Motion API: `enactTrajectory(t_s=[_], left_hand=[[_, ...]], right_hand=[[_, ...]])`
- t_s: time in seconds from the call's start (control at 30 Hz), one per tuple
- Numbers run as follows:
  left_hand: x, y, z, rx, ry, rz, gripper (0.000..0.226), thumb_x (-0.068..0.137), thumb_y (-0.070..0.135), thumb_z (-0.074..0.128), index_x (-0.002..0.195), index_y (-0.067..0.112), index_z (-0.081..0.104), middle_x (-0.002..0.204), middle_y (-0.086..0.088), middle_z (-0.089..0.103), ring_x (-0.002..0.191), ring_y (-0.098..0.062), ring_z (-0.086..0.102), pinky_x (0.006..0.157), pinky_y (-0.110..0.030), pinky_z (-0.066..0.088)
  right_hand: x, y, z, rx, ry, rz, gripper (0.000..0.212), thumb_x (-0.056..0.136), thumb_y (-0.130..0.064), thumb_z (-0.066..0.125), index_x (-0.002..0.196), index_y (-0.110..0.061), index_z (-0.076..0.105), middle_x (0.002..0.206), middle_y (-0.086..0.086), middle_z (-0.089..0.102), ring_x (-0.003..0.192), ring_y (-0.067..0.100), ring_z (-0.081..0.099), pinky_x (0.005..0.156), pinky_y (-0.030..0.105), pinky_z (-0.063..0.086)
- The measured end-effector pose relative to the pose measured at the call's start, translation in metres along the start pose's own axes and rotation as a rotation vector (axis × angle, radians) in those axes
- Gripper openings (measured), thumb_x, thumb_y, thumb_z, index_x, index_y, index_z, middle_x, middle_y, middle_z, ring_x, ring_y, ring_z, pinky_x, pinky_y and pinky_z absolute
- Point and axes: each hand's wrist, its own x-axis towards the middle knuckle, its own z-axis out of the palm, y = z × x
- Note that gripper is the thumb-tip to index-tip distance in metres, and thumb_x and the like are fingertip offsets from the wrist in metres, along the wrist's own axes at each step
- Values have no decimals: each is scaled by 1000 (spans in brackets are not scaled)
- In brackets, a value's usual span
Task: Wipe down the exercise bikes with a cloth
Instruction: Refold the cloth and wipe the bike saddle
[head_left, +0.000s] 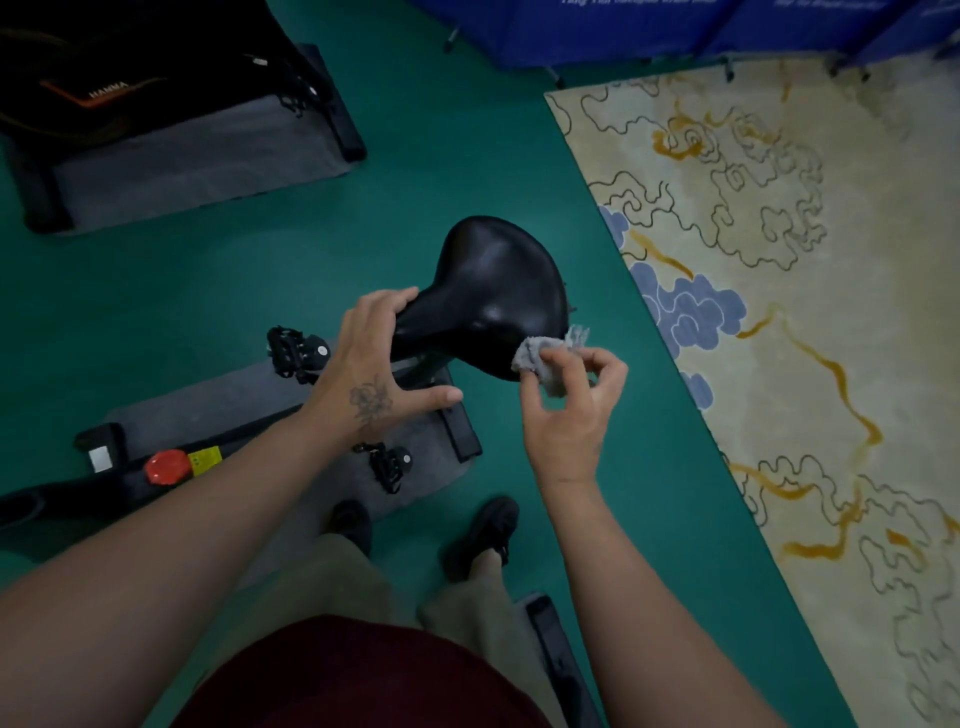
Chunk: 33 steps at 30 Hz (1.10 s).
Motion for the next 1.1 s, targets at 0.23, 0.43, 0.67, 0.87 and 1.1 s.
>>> enactTrajectory(t_s=[0.23, 0.43, 0.67, 0.87, 1.1], left_hand=[[1, -4, 1, 15, 13, 54, 123, 66, 84, 74, 161, 18, 33, 155, -3, 34, 141, -17, 34, 114, -32, 31], [1, -4, -5, 4, -22, 56, 123, 66, 79, 81, 163, 22, 31, 157, 0, 32, 145, -20, 35, 118, -37, 34], [0, -3, -5, -10, -26, 50, 119, 71, 66, 89, 164, 23, 29, 158, 2, 30, 146, -19, 33, 116, -40, 36], [0, -4, -5, -23, -22, 51, 121, 69, 75, 85, 163, 23, 30, 156, 4, 31, 146, -19, 34, 117, -40, 39], [0, -4, -7, -9, -33, 60, 118, 72, 65, 90, 163, 22, 29, 158, 1, 31, 147, -21, 32, 116, -37, 34]], right_hand=[[9, -14, 13, -135, -118, -461, 7, 92, -8, 76, 97, -3, 77, 115, 23, 62, 109, 37, 56, 98, 41, 48], [17, -10, 11, -227, -132, -603, 6, 93, -10, 73, 88, -6, 75, 114, 22, 66, 104, 41, 61, 93, 45, 50], [18, 6, -8, -221, -148, -475, 9, 92, -18, 78, 92, -9, 76, 124, 23, 59, 117, 40, 54, 102, 41, 46], [27, -21, 16, -178, -244, -551, 19, 89, -19, 80, 99, -5, 73, 126, 21, 61, 116, 39, 57, 102, 43, 47], [39, 11, -13, -257, -249, -689, 11, 94, -18, 77, 92, -7, 74, 123, 23, 64, 114, 42, 58, 99, 43, 49]])
